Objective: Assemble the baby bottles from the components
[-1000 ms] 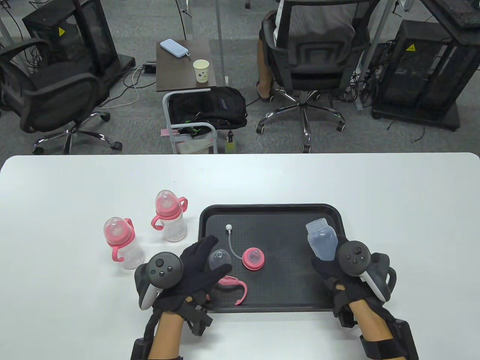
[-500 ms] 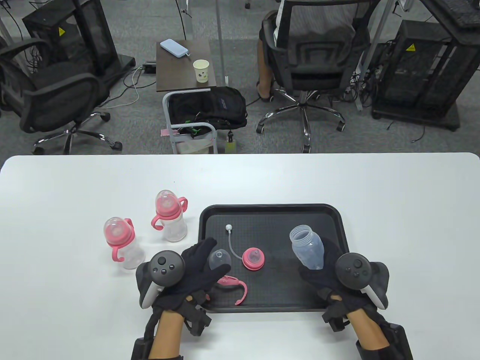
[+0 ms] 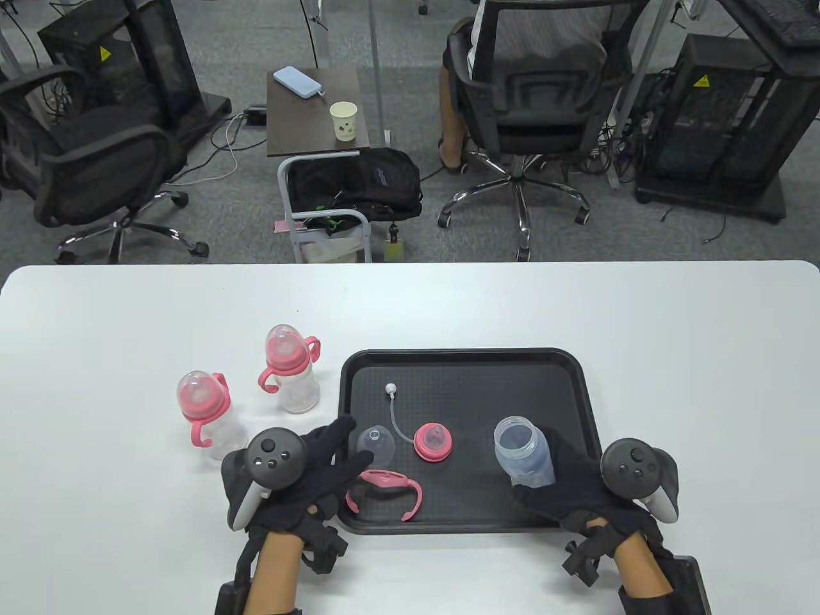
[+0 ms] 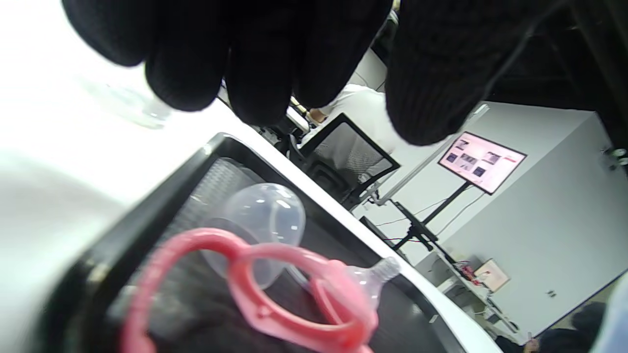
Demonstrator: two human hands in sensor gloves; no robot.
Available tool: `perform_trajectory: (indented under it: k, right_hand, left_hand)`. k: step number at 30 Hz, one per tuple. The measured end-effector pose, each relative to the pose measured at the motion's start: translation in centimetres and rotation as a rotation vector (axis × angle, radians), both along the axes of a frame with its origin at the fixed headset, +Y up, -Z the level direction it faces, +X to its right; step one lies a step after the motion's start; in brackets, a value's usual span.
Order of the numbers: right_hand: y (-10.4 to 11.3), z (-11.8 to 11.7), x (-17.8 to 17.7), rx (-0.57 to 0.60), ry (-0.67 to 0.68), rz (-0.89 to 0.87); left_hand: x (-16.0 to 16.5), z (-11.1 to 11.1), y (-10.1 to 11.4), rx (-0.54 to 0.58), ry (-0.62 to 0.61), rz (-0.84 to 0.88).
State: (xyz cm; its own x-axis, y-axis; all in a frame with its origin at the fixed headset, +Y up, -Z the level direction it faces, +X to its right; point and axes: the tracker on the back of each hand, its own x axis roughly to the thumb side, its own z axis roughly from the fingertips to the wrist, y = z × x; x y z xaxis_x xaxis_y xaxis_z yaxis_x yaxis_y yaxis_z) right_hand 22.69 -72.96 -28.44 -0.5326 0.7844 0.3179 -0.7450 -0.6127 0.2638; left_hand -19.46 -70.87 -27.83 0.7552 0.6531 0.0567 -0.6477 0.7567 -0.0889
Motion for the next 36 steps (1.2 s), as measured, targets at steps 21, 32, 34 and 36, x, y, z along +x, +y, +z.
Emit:
perform_trajectory:
  k: [21,32,34,36]
  right_hand:
    - [-0.3,0.0,0.4,-0.041,0.047,0.031]
    - [-0.5,-0.1,0.3,-0.073,0.066,0.052]
    - [-0.5,-0.1,0.2,-0.081,0.076,0.052]
    - [-0.5,-0.1,0.2,-0.082,0.08,0.05]
  left_hand:
    - [0.1,-2.4,-4.8,-0.414,-0.059,-0.063]
    - [0.2,-2.4,-5.1,-0.387,-0.157,0.009]
    - [0.1,-2.2,-4.6,-0.368,-0.171,0.042]
    - [-0.1,-1.9,-4.0,-0.318,-0.182,0.083]
